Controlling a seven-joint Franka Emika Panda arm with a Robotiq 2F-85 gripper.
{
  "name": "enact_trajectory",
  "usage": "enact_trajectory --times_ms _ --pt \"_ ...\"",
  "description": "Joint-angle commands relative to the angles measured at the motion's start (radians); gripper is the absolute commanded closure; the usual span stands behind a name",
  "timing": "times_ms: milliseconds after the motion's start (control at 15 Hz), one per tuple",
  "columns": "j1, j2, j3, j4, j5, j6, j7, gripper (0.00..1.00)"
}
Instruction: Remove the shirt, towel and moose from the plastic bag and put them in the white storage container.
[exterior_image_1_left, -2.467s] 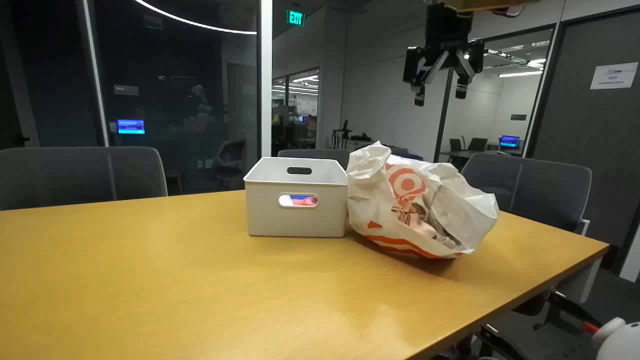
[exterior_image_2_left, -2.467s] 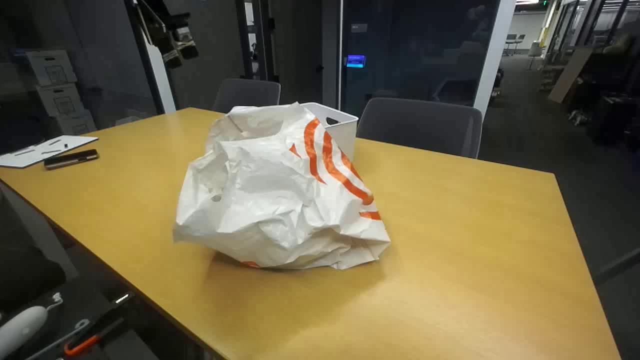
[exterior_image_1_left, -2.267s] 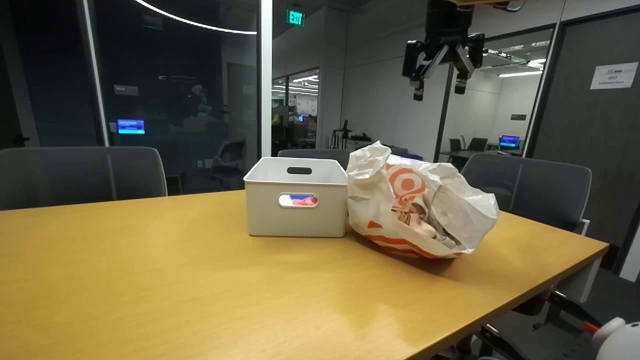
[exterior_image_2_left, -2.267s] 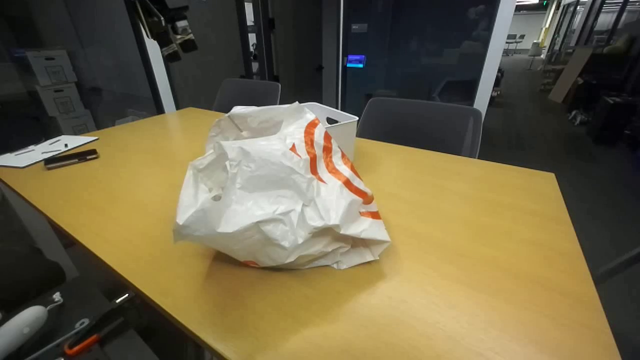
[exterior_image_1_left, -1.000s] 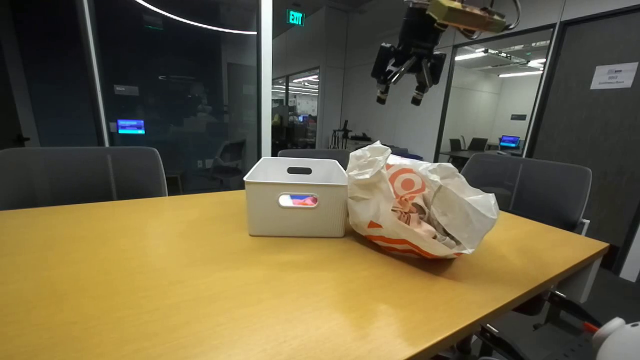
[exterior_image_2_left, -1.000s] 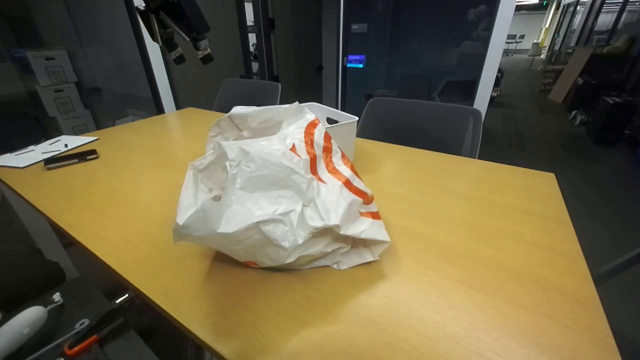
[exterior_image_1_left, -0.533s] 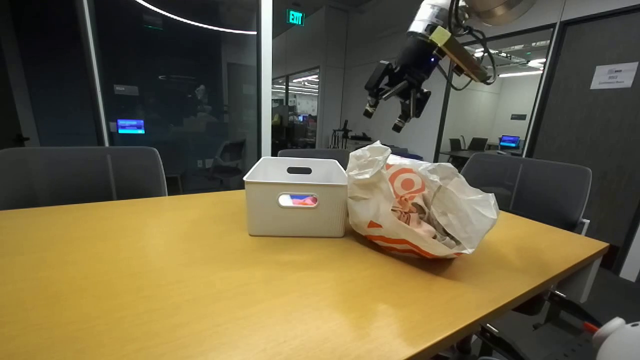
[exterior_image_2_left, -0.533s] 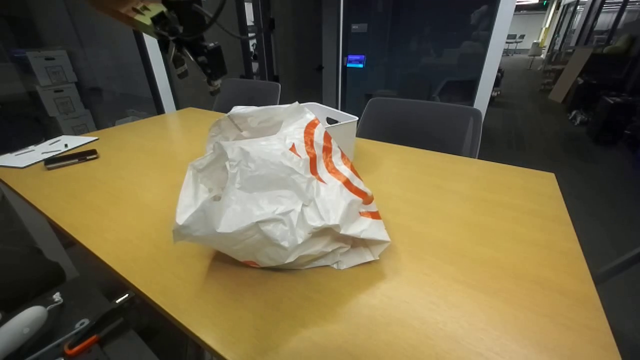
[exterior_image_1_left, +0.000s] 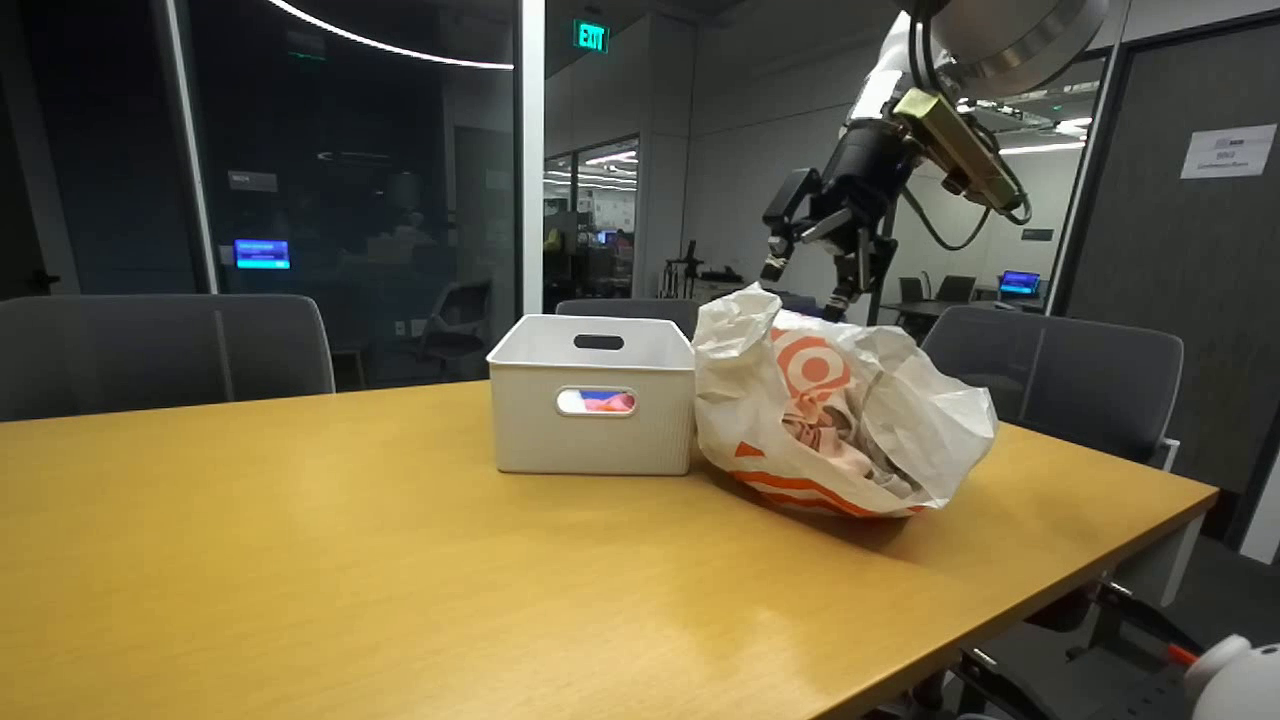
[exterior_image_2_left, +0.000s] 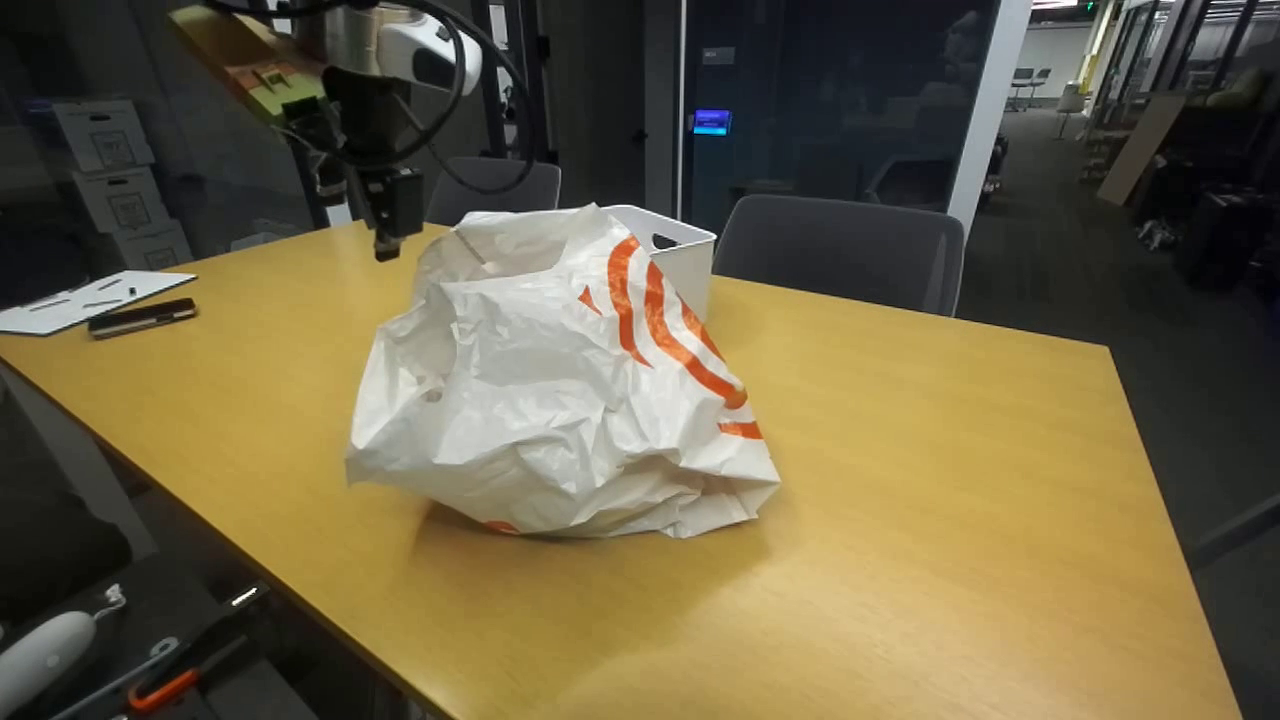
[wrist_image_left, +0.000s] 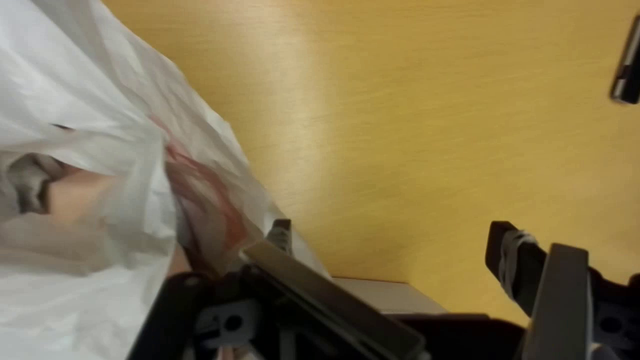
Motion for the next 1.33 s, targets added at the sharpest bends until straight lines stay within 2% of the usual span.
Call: enact_trajectory --times_ms 0,133,267,467,867,933,1000,1267 --pt "-0.068 0.025 0.085 0.028 -0.209 -0.028 0.196 0.0" --pt "-0.088 0.056 0.121 0.059 -0.342 -0.071 0.285 0.0" --pt "-0.065 0.079 0.114 0.083 -0.327 -0.094 0.247 0.0" --pt "-0.067 0.122 0.11 0.122 -0.318 -0.112 0.229 0.0" --pt "-0.101 0.258 0.085 0.238 -0.326 -0.124 0.254 0.0" --pt "-0.103 0.255 0.081 0.244 -0.317 -0.116 0.241 0.0" --pt "-0.094 0.223 0.089 0.186 -0.312 -0.087 0.237 0.0" --pt "-0.102 0.255 0.08 0.219 -0.312 -0.091 0.237 0.0"
